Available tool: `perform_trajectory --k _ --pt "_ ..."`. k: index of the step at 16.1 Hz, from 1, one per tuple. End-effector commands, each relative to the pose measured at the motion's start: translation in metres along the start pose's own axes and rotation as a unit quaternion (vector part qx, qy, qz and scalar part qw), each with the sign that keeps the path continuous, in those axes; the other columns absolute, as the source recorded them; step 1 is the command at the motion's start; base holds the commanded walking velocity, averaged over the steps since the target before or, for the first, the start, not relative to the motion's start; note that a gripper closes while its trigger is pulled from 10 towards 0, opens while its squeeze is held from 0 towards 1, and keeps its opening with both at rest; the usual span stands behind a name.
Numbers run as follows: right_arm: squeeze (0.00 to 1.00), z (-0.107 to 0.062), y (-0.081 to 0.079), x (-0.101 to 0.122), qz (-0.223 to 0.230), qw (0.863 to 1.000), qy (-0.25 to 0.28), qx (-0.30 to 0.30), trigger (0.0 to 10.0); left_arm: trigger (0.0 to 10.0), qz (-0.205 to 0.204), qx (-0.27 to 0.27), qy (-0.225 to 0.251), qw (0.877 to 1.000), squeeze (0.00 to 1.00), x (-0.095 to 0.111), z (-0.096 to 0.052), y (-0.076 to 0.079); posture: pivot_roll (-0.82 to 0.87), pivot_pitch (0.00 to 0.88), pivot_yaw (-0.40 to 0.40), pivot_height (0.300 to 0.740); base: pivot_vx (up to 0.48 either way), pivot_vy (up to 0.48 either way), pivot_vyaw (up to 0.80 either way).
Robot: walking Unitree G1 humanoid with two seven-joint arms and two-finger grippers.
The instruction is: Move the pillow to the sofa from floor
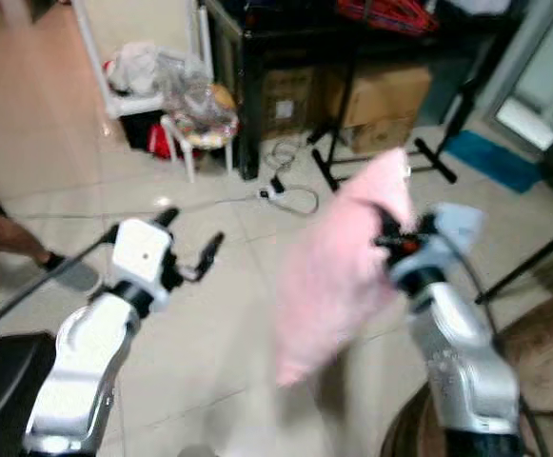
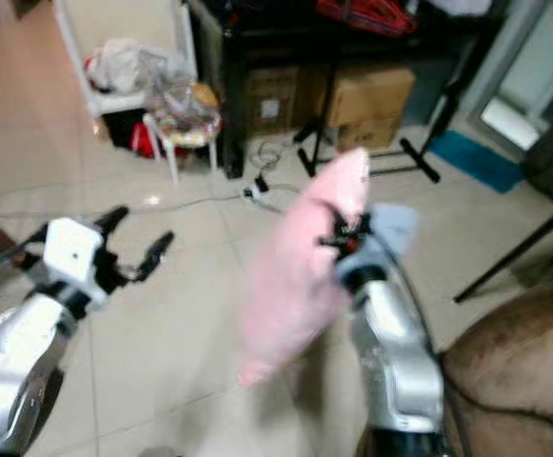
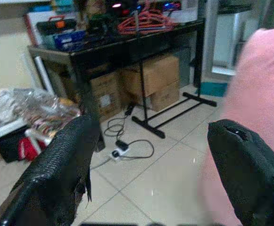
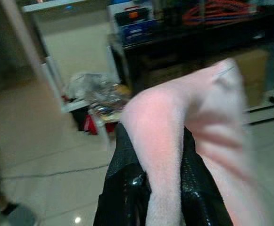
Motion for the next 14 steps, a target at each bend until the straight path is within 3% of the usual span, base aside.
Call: perform_trajectory --k 1,5,6,7,10,14 --pt "0.0 -0.002 0.011 0.014 -0.007 0.999 0.028 -0.018 0.0 10.0 -0.001 -0.013 0.002 1.0 0.0 0.001 0.002 0.007 0.02 0.0 -0.038 0.74 0.0 0.0 0.0" --pt "0.0 -0.002 0.007 0.016 -0.016 0.999 0.028 -0.009 0.0 10.0 0.0 -0.015 0.001 1.0 0.0 0.0 0.003 0.006 0.02 0.0 -0.031 0.74 0.0 0.0 0.0" --pt "0.0 -0.002 0.005 0.015 -0.028 0.999 0.022 -0.005 6.5 10.0 0.0 -0.014 0.001 1.0 0.0 -0.001 0.003 0.006 0.02 0.0 -0.03 0.74 0.0 0.0 0.0" --pt "0.0 -0.002 0.004 0.014 -0.025 0.999 0.019 -0.004 10.0 10.0 0.0 -0.014 0.001 1.0 0.0 -0.001 0.003 0.005 0.02 0.0 -0.03 0.74 0.0 0.0 0.0" --pt "0.0 -0.001 0.003 0.017 0.01 1.0 0.019 -0.004 10.0 10.0 0.01 0.012 -0.007 1.0 0.0 -0.002 0.005 -0.001 0.02 0.0 -0.028 0.74 0.0 0.0 -0.53" --pt "0.0 -0.004 0.006 0.019 -0.006 1.0 0.023 -0.02 10.0 10.0 0.009 0.024 -0.01 1.0 0.0 -0.004 0.004 -0.001 0.02 0.0 -0.028 0.74 0.0 0.0 -0.79"
Point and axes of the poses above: a point about 5 cm out from each wrist's last joint towards the gripper, its own z axis pointing out of the wrist towards the gripper, its own x axis along the axis of the wrist's last joint, y = z × x, the point moved 4 cm from there along z, pointing out of the wrist towards the gripper
